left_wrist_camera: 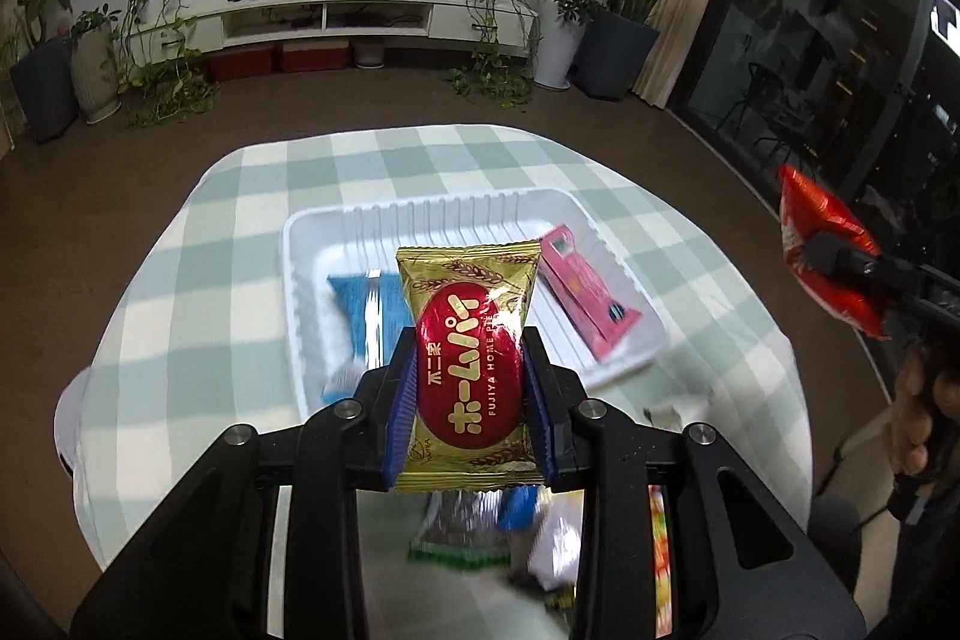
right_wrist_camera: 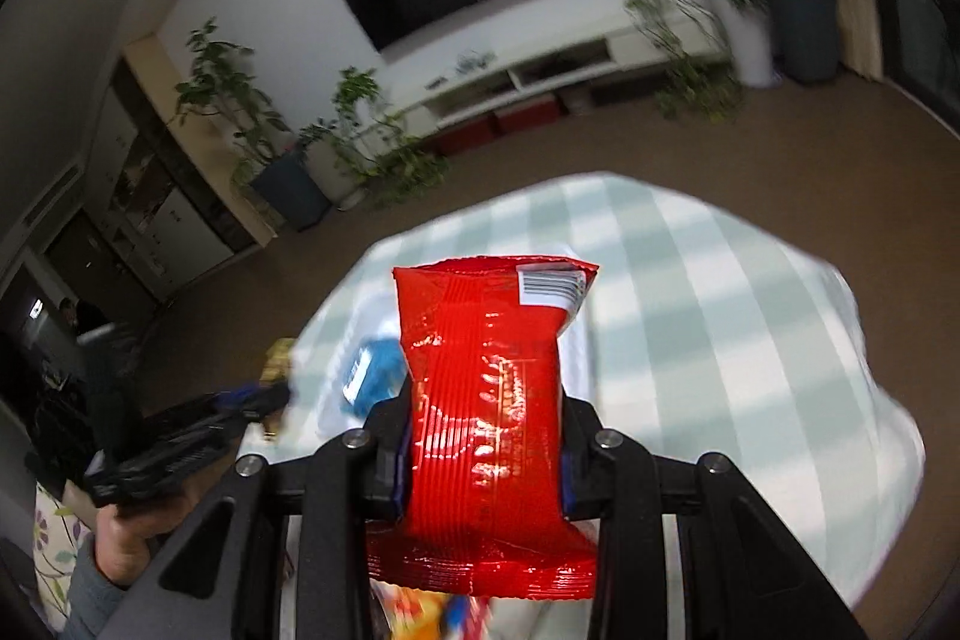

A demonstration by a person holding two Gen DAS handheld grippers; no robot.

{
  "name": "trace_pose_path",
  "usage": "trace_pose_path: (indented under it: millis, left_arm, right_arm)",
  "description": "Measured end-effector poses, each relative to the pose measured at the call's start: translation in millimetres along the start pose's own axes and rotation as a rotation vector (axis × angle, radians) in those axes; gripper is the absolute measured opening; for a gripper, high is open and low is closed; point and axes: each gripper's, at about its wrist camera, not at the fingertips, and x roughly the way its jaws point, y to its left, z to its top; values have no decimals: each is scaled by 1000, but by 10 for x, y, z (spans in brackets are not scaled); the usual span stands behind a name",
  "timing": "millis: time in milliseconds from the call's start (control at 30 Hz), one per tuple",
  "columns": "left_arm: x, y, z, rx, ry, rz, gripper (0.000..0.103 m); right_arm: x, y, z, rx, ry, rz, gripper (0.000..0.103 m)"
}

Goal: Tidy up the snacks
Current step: 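Place the wafer packet and red chip bag into the tray with both grippers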

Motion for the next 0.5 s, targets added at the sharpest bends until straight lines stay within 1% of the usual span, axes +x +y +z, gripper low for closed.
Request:
trace_pose_path:
  millis: [67,133,200,300,367,500]
  left_arm:
    - [206,-12,112,7,17,14,29]
    - [452,-14,198,5,41,25,29]
    - [667,1,241,5,62,43,29]
    - [939,33,231,6,94,54,29]
    - [1079,21,188,29,113,67,29]
    - [1277,-8,105,61,136,76,30]
  right_arm:
    - [130,12,112,-27,1,24,36]
    - [369,66,192,-48,25,22,36]
    - [690,122,253,-69,68,13,36]
    - [1030,166,244,-108,120,-32,36]
    - [1229,171,229,-124,152,-60,36]
    - [1533,122,160,-169,196,-119,36]
